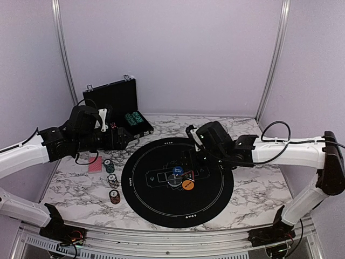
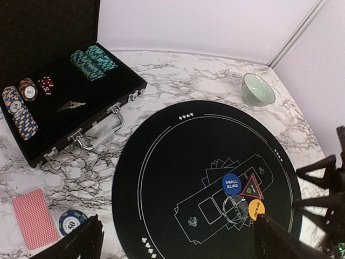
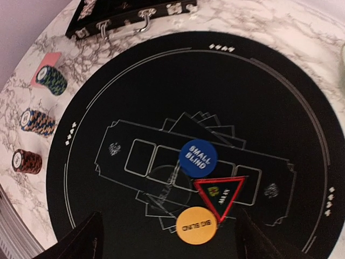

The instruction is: Distribute texas hold em gaming equipment

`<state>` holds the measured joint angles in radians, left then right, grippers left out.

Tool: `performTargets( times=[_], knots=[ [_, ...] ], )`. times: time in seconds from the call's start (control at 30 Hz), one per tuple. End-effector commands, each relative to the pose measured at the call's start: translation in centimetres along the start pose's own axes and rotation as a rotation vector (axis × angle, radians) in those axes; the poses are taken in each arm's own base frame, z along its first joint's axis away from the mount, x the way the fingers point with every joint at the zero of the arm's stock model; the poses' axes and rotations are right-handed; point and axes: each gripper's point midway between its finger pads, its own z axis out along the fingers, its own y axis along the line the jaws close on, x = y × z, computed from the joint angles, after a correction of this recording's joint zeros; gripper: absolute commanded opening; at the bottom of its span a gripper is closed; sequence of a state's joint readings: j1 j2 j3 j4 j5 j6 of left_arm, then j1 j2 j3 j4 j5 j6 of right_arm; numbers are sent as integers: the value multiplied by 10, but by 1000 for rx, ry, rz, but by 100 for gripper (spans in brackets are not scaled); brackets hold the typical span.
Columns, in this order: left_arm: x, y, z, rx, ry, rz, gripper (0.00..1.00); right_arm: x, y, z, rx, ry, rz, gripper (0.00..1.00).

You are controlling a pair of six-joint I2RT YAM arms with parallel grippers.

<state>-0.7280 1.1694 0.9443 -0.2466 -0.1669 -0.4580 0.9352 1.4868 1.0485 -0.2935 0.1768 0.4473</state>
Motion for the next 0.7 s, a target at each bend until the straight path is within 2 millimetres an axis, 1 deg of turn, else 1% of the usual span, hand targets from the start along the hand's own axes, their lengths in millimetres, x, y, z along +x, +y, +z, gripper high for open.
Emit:
performTargets(
  times=[0.0,0.03,0.1,0.2,0.27,0.47,0.6,0.67],
  knots=[
    [3,21,-7,-57,1,-29,99,28,42,16,-44,121,-22,80],
    [4,23,-8,-61,5,-37,99,34,49,21,-42,141,-31,78],
    [7,29,-9,-70,14,-46,99,47,55,32,-22,186,-41,76],
    [8,36,-11,-75,16,-55,99,63,56,48,4,246,-35,71],
    [7,40,-14,-77,16,-57,99,70,53,56,26,272,-30,71],
    [5,50,-19,-82,13,-67,99,80,48,68,67,301,-27,71],
    [4,54,-19,-83,15,-76,99,87,43,76,100,317,-37,70],
    [5,55,-18,-83,18,-78,99,87,41,80,118,317,-44,70]
  ],
)
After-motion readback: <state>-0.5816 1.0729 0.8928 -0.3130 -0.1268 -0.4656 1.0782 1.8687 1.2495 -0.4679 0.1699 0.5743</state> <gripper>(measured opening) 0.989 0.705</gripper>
